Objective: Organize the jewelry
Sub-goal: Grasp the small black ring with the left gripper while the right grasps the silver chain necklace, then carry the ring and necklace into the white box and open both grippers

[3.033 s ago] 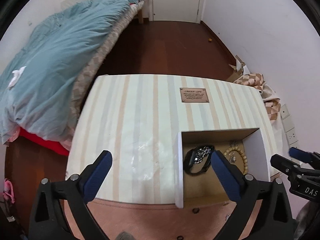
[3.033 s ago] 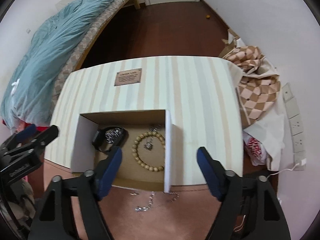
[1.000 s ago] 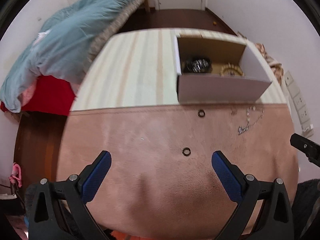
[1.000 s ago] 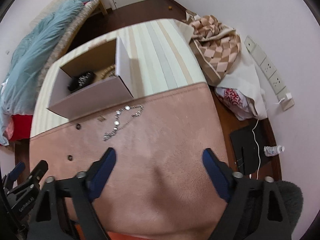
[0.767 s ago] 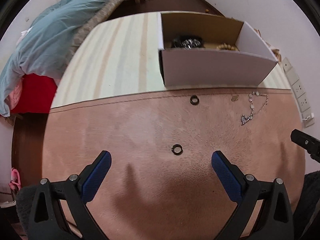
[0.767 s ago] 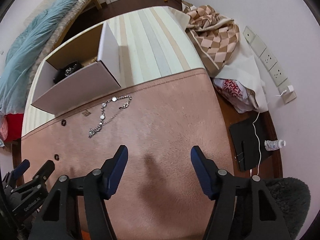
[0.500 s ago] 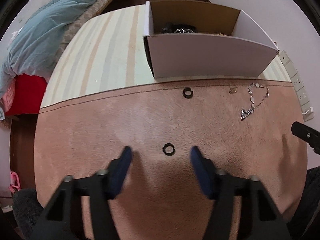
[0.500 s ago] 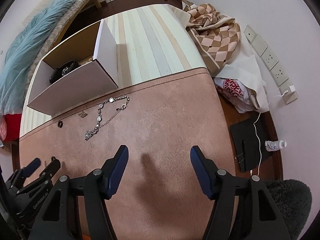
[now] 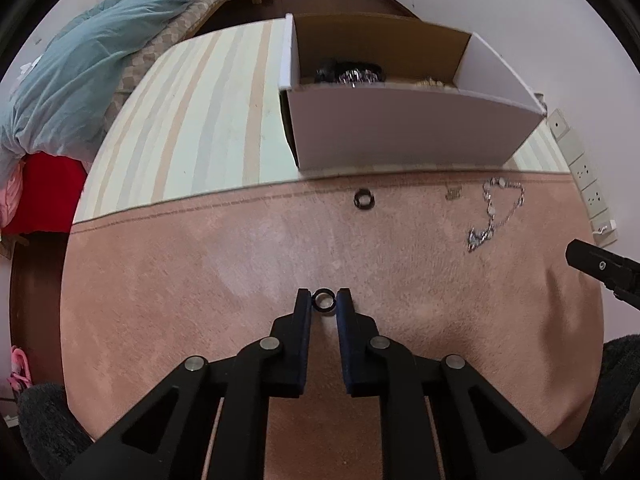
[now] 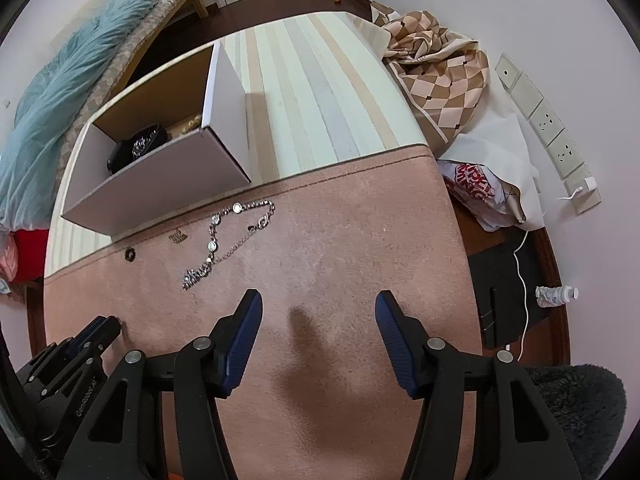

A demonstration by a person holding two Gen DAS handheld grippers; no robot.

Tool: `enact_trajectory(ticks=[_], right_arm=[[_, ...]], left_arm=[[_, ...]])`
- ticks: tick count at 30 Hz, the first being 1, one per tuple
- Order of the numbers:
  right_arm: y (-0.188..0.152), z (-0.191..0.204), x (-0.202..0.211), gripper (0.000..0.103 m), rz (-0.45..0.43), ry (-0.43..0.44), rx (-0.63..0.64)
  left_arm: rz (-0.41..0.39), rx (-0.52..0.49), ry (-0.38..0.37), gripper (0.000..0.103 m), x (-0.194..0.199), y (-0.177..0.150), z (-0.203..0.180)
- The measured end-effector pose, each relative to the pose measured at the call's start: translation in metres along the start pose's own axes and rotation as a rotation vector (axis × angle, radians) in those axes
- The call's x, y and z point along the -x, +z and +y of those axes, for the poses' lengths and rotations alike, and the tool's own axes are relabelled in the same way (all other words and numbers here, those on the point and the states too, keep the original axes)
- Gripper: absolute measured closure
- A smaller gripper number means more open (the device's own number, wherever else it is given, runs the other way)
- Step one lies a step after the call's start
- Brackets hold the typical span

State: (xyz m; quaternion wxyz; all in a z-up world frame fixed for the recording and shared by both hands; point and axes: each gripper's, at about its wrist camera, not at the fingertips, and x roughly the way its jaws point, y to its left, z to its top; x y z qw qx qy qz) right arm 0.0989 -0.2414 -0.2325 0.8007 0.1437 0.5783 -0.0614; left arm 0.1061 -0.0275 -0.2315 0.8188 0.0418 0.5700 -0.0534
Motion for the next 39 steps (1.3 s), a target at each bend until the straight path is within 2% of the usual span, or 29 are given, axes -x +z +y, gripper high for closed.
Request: enact_trajectory(ticks=[3,7,11,14,18,20,21,23,29,34,39], right_arm=[[0.005,-0.004,-0.002,0.042,0.002,0.068,-0.035],[0.018,0.002,-0.010,0.042,-0.018,0.098,-0.035],[0.032,0.016,-0.024,0.042,-0.055,0.065,0.015],[0.039,0.026,-0.038,0.042,-0.062,0.006,0.077],[0.035,0.044,-0.045,0.061,-0.098,-0.082,0.179],[0.031,0.051,-0.042,0.082,-0.122,-0.080,0.209],[0.029,0.055,-0.041,0.098,-0.118,-0.070,0.219],[0.027,0.056,-0.040,0.098,-0.113,-0.072,0.224],[0.012,0.033,-0.017,0.098,-0.091,0.063,0.104],[0.005,0.021,0.015,0.098,-0.120,0.155,0.039],[0.012,0.022,0.049,0.098,-0.164,0.215,0.036]], left_arm=[[-0.021,0.012,-0.005,0.093,0.005,0.010,0.002],[-0.037,0.030,-0.010,0.093,0.006,0.026,0.004],[-0.038,0.038,-0.010,0.093,0.000,0.037,0.006],[-0.040,0.042,-0.013,0.093,-0.001,0.041,0.009],[-0.036,0.038,-0.019,0.093,-0.001,0.041,0.010],[-0.032,0.038,-0.022,0.093,-0.003,0.041,0.010],[-0.028,0.039,-0.024,0.093,-0.004,0.040,0.010],[-0.022,0.041,-0.027,0.093,-0.005,0.040,0.010],[-0.013,0.047,-0.046,0.093,0.001,0.034,0.018],[-0.022,0.054,-0.065,0.093,0.013,0.031,0.020],[-0.044,0.046,-0.088,0.093,0.032,0.033,0.017]])
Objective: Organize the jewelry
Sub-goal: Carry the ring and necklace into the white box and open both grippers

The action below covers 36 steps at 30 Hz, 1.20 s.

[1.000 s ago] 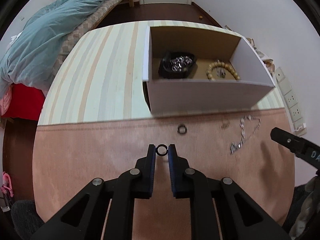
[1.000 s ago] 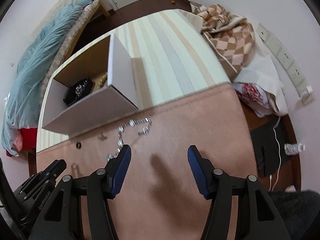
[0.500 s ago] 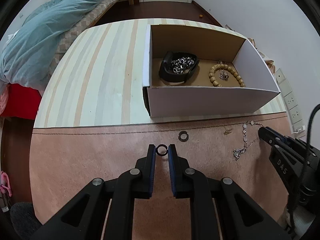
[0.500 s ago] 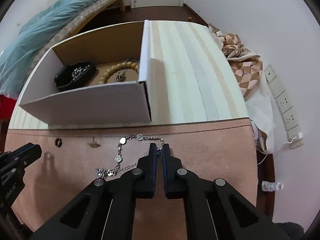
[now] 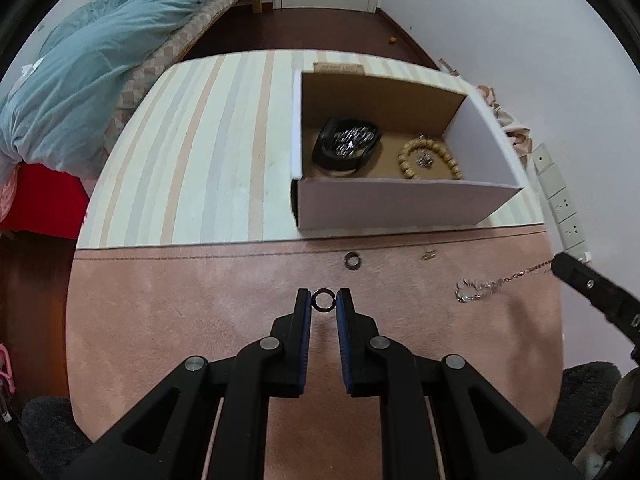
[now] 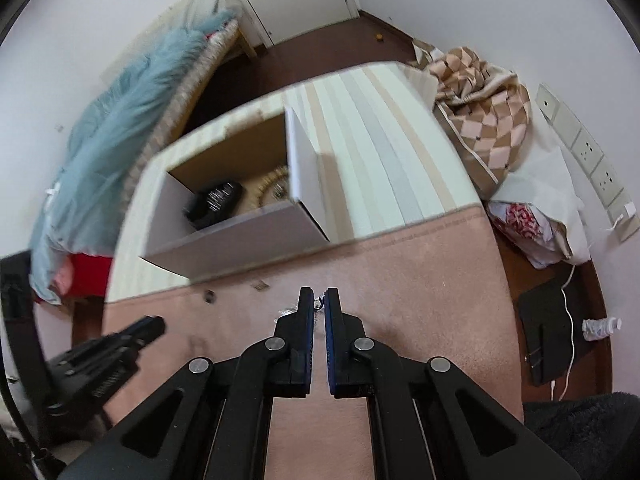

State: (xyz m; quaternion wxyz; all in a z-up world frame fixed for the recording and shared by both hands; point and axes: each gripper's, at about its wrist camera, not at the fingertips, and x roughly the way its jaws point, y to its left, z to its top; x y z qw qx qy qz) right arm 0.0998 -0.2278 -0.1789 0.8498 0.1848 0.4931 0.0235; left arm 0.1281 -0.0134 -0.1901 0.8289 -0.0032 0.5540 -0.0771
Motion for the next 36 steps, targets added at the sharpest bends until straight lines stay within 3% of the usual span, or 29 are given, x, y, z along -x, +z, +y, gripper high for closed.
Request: enact_trajectory(ticks=[6,14,22,30,34,36], right_arm=[[0.032,0.023,0.043,0.098,-0.071,0.088,0.022],[0.094,0.066,0.088,0.098,-0.167,0.167,0.123],[0.129,0.079,0.028,0.098,-0.064,0.163,0.120],[0.127,0.060,-0.035,0.098,0.058,0.082,0.103],[0.128,0.055,-0.053,0.097,0.123,0.075,0.104],[0.129,0.051,-0.058,0.097,0.144,0.063,0.086]], left_arm=[[-0.056,0.000,-0.053,0.093,0.038,0.022,-0.003],[-0.121,0.007,-0.128,0.093,0.074,0.079,0.001],[0.013,0.013,-0.194,0.093,0.028,0.115,0.009],[0.135,0.015,-0.264,0.092,-0.017,0.128,-0.001],[0.197,0.083,-0.278,0.092,-0.033,0.137,0.003],[0.191,0.089,-0.262,0.084,-0.033,0.143,0.004]])
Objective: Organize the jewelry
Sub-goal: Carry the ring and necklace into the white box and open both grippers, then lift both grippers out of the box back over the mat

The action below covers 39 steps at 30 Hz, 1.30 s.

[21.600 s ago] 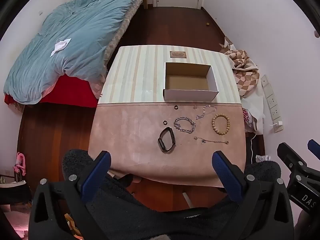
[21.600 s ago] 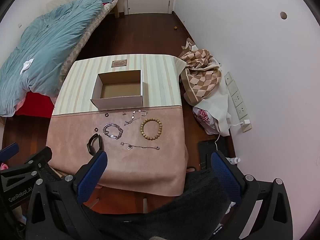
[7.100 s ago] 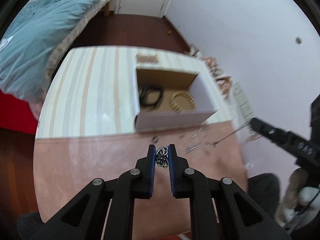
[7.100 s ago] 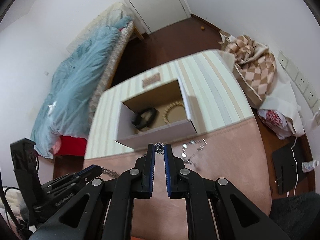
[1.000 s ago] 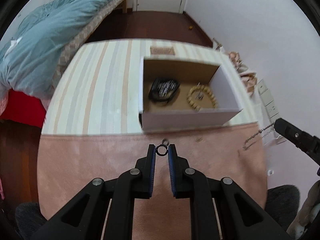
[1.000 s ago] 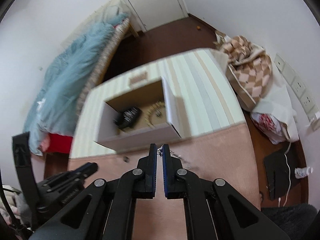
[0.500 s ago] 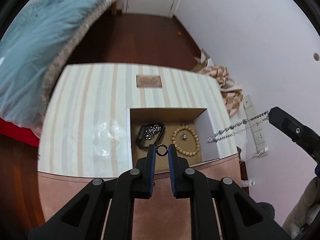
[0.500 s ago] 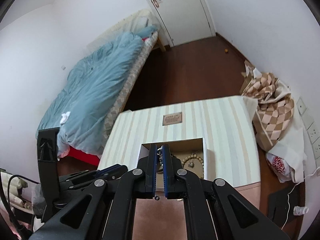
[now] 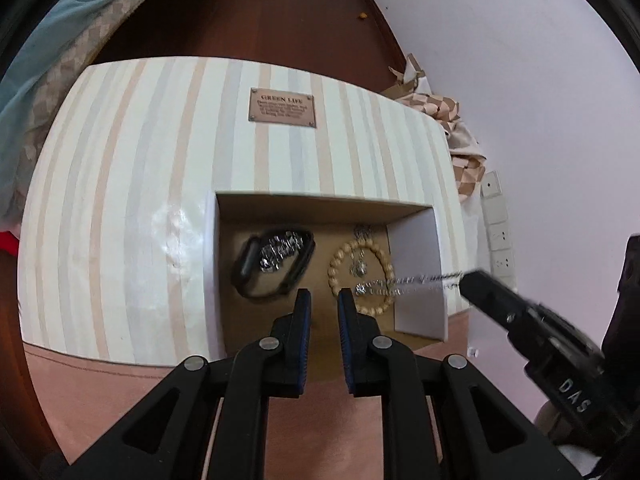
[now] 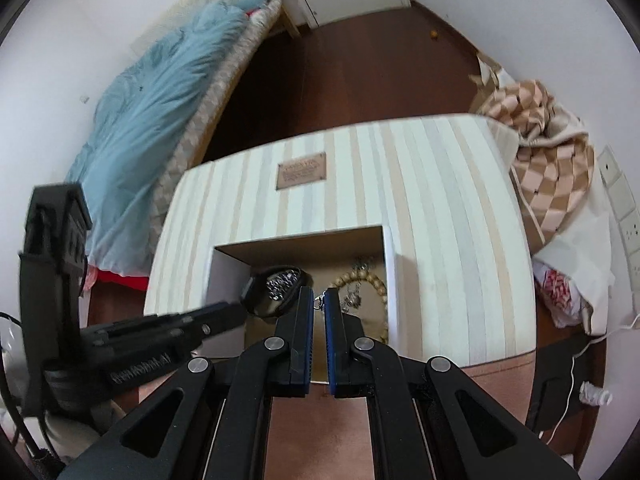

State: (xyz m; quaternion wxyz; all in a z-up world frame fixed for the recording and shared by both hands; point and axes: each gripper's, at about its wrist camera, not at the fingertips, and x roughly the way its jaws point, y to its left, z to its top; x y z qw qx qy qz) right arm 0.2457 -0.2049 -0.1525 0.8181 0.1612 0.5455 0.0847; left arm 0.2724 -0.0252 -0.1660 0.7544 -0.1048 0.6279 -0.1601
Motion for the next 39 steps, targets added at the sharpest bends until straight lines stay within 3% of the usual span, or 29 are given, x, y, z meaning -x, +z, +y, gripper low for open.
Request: enact_trajectory(ticks=[1,3,5,6,7,10,12,16,24,32,39], right_arm=[[0.000,-0.002,-0.001,0.097,0.013,0.001,-0.005],[0.000,-0.001,0.000,0.095,0.017,-0.040,0.015],[-0.001,0.000,0.004,0.080,0.015,-0.056,0.028],[-0.001,0.001,0.005,0.059,0.017,-0.064,0.033],[-0.001,0.002,0.007,0.045,0.015,-0.065,0.037],[-0.006,0.005,0.015,0.042,-0.004,-0.091,0.059],[-0.010,0.008,0.019,0.041,-0.014,-0.124,0.073],[-0.022,0.015,0.024,0.010,-0.036,-0.231,0.120],[-0.047,0.018,0.025,0.004,-0.039,-0.317,0.142],[-0.061,0.030,0.052,0.003,-0.093,-0.313,0.147],[-0.078,0.045,0.090,0.003,-0.165,-0.314,0.162]], left_arm=[[-0.005,-0.004,0.017,0.077,0.001,0.003,0.000],[-0.032,-0.013,0.053,0.034,0.008,0.004,0.000],[-0.075,-0.015,0.075,0.029,0.018,0.003,0.003],[-0.090,-0.017,0.089,0.029,0.022,0.002,0.005],[-0.102,-0.020,0.111,0.029,0.024,0.002,0.007],[-0.151,-0.025,0.183,0.025,0.032,-0.007,0.014],[-0.175,-0.024,0.229,0.003,0.037,-0.015,0.019],[-0.231,-0.035,0.310,0.001,0.044,-0.033,0.024],[-0.294,-0.070,0.382,0.001,0.053,-0.062,0.019],[-0.366,-0.103,0.423,0.001,0.083,-0.088,0.004],[-0.437,-0.105,0.411,0.001,0.118,-0.115,-0.007]])
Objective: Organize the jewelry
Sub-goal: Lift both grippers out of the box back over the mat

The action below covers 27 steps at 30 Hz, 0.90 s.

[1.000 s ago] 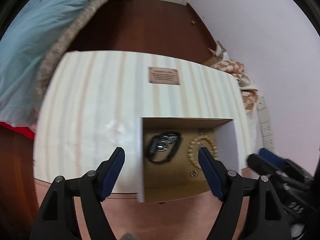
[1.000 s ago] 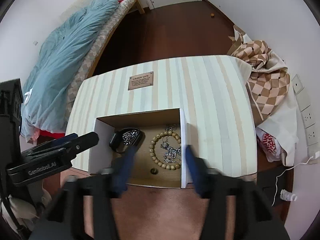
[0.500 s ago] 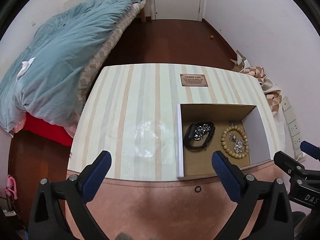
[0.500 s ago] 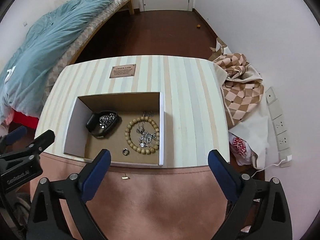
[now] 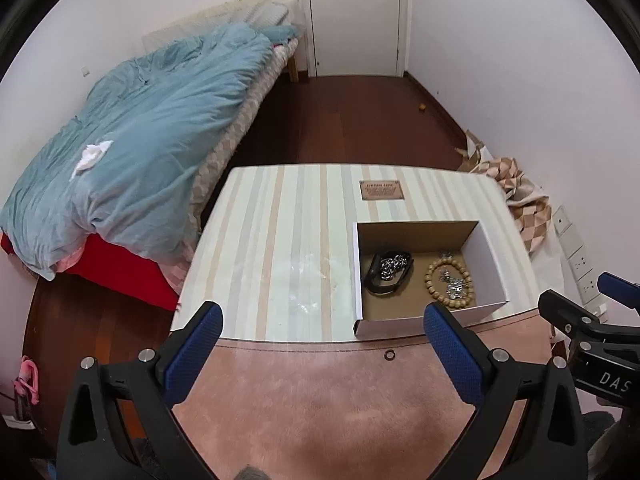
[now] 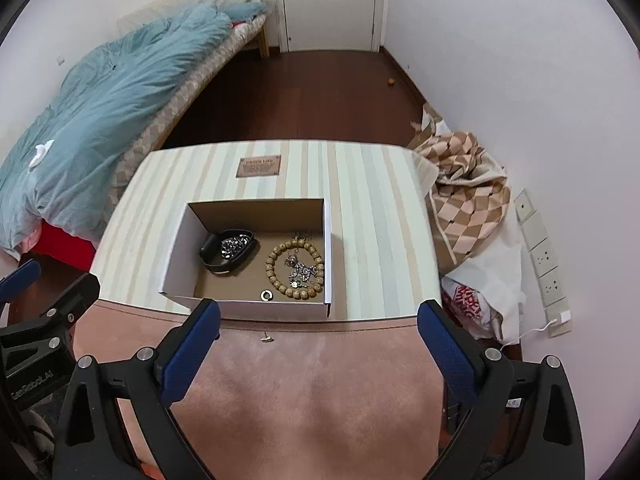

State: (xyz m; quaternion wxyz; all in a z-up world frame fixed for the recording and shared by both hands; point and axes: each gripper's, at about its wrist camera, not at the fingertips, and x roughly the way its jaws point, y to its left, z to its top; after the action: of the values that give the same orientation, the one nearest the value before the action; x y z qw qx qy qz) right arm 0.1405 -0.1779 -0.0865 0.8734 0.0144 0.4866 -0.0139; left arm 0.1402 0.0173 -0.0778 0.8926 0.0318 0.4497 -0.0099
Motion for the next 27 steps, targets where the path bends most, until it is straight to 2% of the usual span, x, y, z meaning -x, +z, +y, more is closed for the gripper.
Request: enact_trajectory(ticks=[10,13,17,20,22,23,25,27], right_arm=[[-0.014,0.005,0.068,0.003,-0.110,0.009,0.000],[-0.019,0.005,0.075,0.003,-0.109,0.034,-0.016],[-0.030,0.004,0.060,0.002,-0.075,0.060,-0.033],[-0.043,0.002,0.032,0.003,-0.039,0.058,-0.057],[-0.053,0.000,0.009,0.004,-0.031,0.086,-0.073],[-0.058,-0.001,-0.003,0.007,-0.023,0.105,-0.080],[-0.067,-0.002,-0.032,0.039,0.011,0.142,-0.097],[-0.076,-0.001,-0.060,0.044,0.034,0.177,-0.106]], left_arm=[[-0.074,0.005,-0.014,0.001,0.059,-0.009,0.004],[-0.075,0.012,0.022,0.001,0.065,-0.013,0.005],[-0.058,0.020,0.087,0.001,0.052,-0.022,0.008],[-0.002,0.031,0.109,0.001,0.023,-0.036,0.011],[0.031,0.038,0.116,0.001,0.006,-0.045,0.013],[0.061,0.039,0.120,0.001,-0.009,-0.052,0.014],[0.107,0.039,0.137,0.001,-0.027,-0.062,0.016],[0.153,0.037,0.157,0.001,-0.048,-0.071,0.018]])
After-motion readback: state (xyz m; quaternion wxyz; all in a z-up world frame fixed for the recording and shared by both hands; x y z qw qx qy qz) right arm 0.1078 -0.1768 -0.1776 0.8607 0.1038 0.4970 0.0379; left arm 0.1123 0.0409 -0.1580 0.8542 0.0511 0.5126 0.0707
